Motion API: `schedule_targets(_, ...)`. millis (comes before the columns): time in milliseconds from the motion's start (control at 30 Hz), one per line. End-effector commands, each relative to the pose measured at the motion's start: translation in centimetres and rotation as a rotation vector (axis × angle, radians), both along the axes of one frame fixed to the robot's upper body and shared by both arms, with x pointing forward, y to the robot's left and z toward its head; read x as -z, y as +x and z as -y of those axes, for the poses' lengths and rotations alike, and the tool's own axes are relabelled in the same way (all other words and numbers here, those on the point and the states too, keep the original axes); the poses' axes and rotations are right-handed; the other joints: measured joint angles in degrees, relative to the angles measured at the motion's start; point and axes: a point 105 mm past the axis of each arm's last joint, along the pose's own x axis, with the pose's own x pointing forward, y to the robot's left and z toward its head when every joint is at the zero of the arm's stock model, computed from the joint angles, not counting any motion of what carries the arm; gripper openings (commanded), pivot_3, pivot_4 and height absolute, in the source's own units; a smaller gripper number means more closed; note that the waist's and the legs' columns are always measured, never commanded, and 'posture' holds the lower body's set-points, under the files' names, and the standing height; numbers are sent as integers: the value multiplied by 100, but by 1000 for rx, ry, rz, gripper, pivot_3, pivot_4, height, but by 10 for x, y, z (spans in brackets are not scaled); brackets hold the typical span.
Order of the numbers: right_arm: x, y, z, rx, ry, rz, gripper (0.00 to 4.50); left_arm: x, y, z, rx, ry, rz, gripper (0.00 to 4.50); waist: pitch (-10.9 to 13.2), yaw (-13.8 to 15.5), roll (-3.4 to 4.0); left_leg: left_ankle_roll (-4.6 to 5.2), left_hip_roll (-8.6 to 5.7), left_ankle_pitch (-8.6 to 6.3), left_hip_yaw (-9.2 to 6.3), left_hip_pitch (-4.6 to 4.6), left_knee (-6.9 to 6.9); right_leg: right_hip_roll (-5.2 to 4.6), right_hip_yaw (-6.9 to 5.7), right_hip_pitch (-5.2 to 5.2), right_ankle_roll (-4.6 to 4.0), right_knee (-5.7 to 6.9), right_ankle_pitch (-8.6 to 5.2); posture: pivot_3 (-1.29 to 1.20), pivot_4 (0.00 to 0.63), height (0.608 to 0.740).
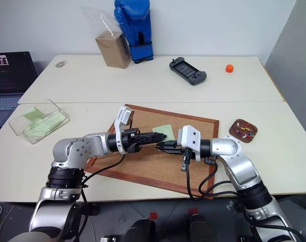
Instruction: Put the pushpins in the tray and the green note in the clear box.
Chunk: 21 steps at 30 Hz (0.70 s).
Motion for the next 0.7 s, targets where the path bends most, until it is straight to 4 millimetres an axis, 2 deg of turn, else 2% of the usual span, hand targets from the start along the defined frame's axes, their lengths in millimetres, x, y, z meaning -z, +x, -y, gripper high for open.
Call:
schedule_targets(33, -18, -1, -1, 3, 57, 17, 0, -7, -2, 1, 23, -1, 52, 4, 0, 1, 0, 0, 0, 0, 0, 0, 0, 0, 0, 0, 0, 0, 0, 0, 150, 740)
schedule_targets(333, -30, 4, 4, 70, 137, -125, 0, -1, -2, 0, 40, 30, 82, 4, 0, 2, 0, 2, 0, -1, 0, 0, 0, 0, 1, 0, 0, 0, 0, 0, 150, 740)
schedule_targets(700, -36, 9, 8, 104, 159, -175, 0, 11, -7, 1, 96, 113, 158, 4, 0, 1, 0, 21, -1, -12, 2, 0, -2, 0, 2, -1, 0, -1, 0, 0, 150, 740)
